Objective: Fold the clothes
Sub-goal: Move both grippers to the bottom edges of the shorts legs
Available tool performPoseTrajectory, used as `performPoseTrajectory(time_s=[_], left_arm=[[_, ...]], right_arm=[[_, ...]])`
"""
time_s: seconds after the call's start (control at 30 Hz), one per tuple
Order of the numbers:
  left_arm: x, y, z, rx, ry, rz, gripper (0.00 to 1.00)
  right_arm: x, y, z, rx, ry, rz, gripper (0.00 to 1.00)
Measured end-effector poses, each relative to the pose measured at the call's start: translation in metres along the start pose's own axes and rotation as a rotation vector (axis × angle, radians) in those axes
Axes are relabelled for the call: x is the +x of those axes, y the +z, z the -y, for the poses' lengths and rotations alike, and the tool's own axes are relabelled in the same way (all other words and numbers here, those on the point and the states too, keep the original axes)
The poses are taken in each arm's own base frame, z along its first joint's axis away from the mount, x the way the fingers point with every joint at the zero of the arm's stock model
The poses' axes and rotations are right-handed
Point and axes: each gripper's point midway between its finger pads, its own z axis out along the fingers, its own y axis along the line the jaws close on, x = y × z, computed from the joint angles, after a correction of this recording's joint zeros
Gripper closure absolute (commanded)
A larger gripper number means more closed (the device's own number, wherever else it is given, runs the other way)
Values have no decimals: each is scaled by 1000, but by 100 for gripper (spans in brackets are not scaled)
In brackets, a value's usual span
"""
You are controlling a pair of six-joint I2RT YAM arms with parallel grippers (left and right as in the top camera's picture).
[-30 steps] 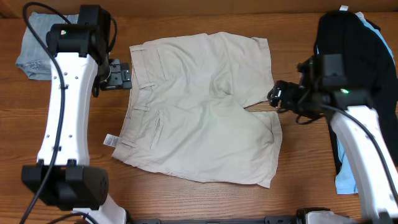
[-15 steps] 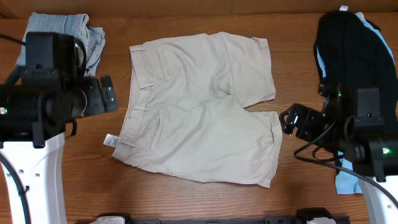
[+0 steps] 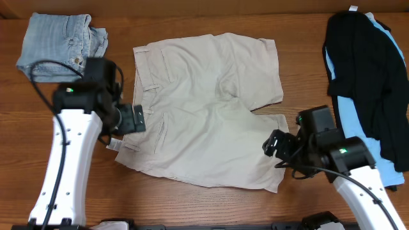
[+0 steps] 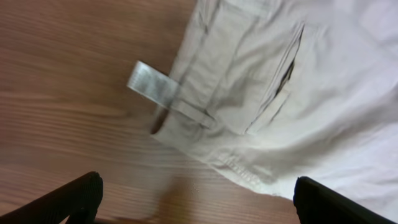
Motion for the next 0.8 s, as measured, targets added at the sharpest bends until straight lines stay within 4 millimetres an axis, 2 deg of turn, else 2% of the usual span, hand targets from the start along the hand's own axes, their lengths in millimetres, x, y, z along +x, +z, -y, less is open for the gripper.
performPoseTrajectory(time_s=[0.13, 0.37, 0.5, 0.63, 0.8], left_arm=[[24, 36, 1, 14, -28, -88, 0], [52, 85, 0, 17, -82, -151, 0], [63, 104, 0, 21, -108, -159, 0], [63, 117, 0, 30, -123, -136, 0], [74, 135, -1, 33, -126, -138, 5]], right_arm=[[15, 30, 17, 43, 41, -56, 7], [40, 70, 50, 159, 159, -173, 8], [42, 78, 54, 189, 191, -200, 8], [42, 80, 56, 206, 198, -203, 9], [37, 84, 59, 211, 192, -174, 14]])
